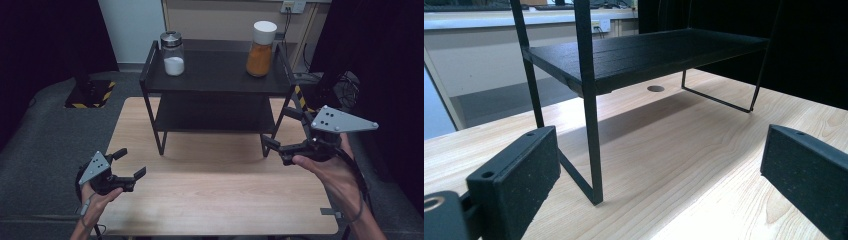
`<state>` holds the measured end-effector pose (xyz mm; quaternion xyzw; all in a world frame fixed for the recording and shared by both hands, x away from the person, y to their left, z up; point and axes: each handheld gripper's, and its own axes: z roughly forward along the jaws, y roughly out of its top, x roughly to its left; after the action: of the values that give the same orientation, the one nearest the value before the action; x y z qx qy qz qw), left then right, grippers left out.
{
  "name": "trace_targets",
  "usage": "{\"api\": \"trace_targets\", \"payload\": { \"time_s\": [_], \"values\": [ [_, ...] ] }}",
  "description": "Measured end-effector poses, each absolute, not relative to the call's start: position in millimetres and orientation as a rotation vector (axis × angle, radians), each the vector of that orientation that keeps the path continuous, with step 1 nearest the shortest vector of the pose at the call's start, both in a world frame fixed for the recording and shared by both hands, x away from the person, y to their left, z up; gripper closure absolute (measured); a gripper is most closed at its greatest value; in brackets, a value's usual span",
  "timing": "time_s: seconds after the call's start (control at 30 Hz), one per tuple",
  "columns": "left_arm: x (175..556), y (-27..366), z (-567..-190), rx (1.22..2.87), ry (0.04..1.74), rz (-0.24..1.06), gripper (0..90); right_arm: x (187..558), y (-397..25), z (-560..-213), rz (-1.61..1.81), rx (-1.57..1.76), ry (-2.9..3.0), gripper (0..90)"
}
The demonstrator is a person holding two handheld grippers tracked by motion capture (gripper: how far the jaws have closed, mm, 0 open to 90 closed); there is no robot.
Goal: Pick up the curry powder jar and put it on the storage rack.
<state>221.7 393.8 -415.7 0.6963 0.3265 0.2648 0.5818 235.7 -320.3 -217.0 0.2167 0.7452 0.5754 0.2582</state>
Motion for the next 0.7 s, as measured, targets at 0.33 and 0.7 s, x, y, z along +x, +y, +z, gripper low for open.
{"api": "trace_targets", "payload": {
  "time_s": [0.33,0.7],
  "values": [
    [221.1,392.3,-415.5,1.629,0.759,0.620,1.6,237.6,-321.6,-250.1,1.578,0.580,2.050,6.2],
    [221.3,392.7,-415.8,1.629,0.761,0.619,1.6,232.8,-322.9,-289.5,1.537,0.633,2.049,6.1]
  ]
}}
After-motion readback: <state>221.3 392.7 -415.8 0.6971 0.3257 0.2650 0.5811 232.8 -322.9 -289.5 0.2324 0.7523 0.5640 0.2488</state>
